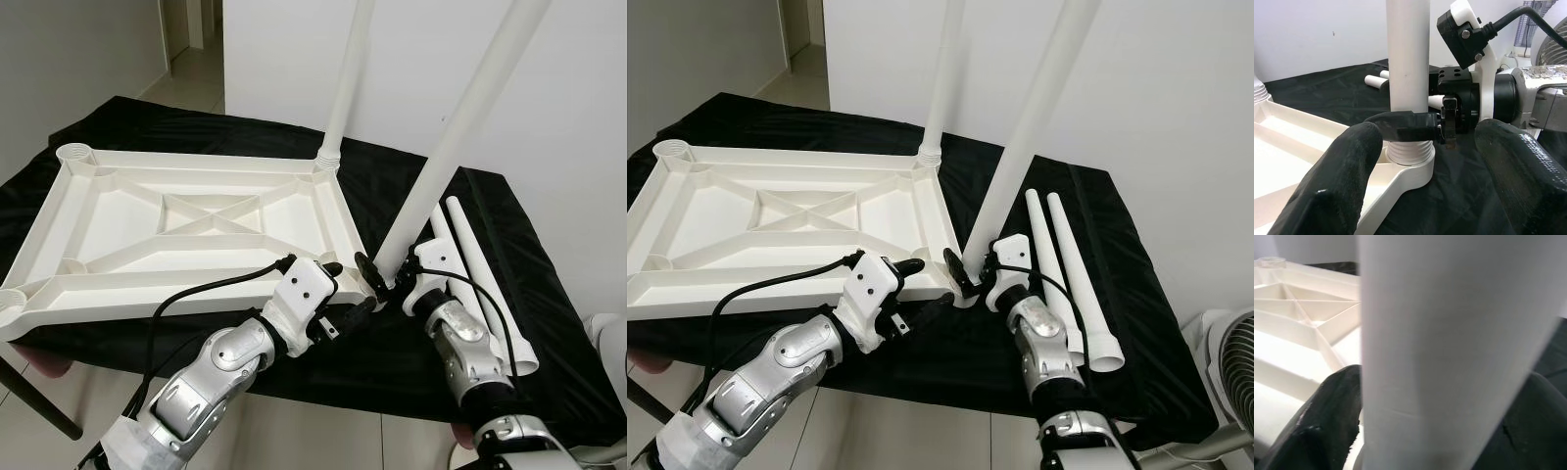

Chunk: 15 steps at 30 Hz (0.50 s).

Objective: Building children table

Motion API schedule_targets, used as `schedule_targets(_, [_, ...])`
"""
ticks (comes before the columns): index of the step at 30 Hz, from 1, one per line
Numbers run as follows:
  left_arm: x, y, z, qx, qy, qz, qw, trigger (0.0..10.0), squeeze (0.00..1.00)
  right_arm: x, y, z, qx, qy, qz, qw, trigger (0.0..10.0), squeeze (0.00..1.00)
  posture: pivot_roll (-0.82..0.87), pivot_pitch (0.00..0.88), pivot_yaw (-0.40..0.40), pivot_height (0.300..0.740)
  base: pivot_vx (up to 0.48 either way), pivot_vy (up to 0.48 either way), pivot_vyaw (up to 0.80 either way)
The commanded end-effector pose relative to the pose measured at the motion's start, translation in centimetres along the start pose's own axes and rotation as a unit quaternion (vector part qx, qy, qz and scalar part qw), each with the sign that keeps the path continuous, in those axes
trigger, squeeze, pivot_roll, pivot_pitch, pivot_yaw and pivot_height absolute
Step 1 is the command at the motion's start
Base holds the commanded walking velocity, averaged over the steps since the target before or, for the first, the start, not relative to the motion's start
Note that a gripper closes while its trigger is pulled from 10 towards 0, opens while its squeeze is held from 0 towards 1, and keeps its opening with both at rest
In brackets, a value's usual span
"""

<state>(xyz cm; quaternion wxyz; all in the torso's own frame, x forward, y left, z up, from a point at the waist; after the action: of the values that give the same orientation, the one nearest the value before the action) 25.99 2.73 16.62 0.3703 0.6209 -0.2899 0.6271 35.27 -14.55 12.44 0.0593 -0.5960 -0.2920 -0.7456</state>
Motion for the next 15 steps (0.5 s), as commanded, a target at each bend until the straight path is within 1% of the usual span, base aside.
schedule_targets(1, [-0.29, 1.37, 0.15, -0.091, -0.023, 0.004, 0.996, 10.0, 0.00, -0.51, 0.18, -0.23, 0.012, -0.014, -0.002, 1.000, 4.9, 0.00, 0.01, 0.000, -0.110, 0.740, 0.000, 0.000, 0.00])
schedule_targets(4, [-0.27, 1.37, 0.17, -0.091, -0.022, 0.005, 0.996, 10.0, 0.00, -0.54, 0.31, -0.25, 0.020, -0.016, -0.005, 1.000, 4.7, 0.00, 0.01, 0.000, -0.110, 0.740, 0.000, 0.000, 0.00])
schedule_targets(5, [-0.25, 1.39, 0.18, -0.091, -0.022, 0.005, 0.996, 10.0, 0.00, -0.66, 0.40, -0.31, 0.029, -0.020, -0.009, 0.999, 3.5, 0.00, 0.01, 0.000, -0.110, 0.740, 0.000, 0.000, 0.00])
schedule_targets(6, [-0.23, 1.39, 0.19, -0.091, -0.022, 0.005, 0.996, 10.0, 0.00, -0.76, 0.46, -0.38, 0.037, -0.023, -0.010, 0.999, 3.4, 0.00, 0.01, 0.000, -0.110, 0.740, 0.000, 0.000, 0.00])
schedule_targets(7, [-0.22, 1.41, 0.20, -0.092, -0.021, 0.005, 0.996, 10.0, 0.00, -0.90, 0.53, -0.45, 0.044, -0.027, -0.009, 0.999, 0.4, 0.00, 0.01, 0.000, -0.109, 0.740, 0.000, 0.000, 0.00])
schedule_targets(9, [-0.22, 1.41, 0.20, -0.092, -0.021, 0.005, 0.996, 10.0, 0.00, -0.90, 0.53, -0.45, 0.044, -0.027, -0.009, 0.999, 0.4, 0.00, 0.01, 0.000, -0.109, 0.740, 0.000, 0.000, 0.00])
schedule_targets(10, [-0.20, 1.41, 0.20, -0.092, -0.021, 0.005, 0.996, 10.0, 0.00, -1.05, 0.55, -0.50, 0.049, -0.031, -0.005, 0.998, 0.0, 0.00, 0.01, 0.000, -0.109, 0.740, 0.000, 0.000, 0.00])
schedule_targets(15, [-0.19, 1.44, 0.15, -0.093, -0.021, 0.005, 0.995, 10.0, 0.00, -1.48, 0.51, -0.57, 0.052, -0.044, 0.005, 0.998, 0.0, 0.00, 0.01, 0.000, -0.109, 0.740, 0.000, 0.000, 0.00])
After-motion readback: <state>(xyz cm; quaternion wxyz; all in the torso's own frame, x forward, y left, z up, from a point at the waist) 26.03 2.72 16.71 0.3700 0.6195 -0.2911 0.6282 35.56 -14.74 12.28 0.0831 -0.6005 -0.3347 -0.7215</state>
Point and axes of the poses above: a point about 5 cm out from each wrist's last joint towards the gripper, its own z axis pointing out of the wrist towards the gripper, its own x axis along the axis of the wrist's last joint, y = z × x, the point moved 2 cm from there along z, pointing out of the wrist towards the gripper, and after that the axes turned 15 degrees about -z, right-handed, at the moved point
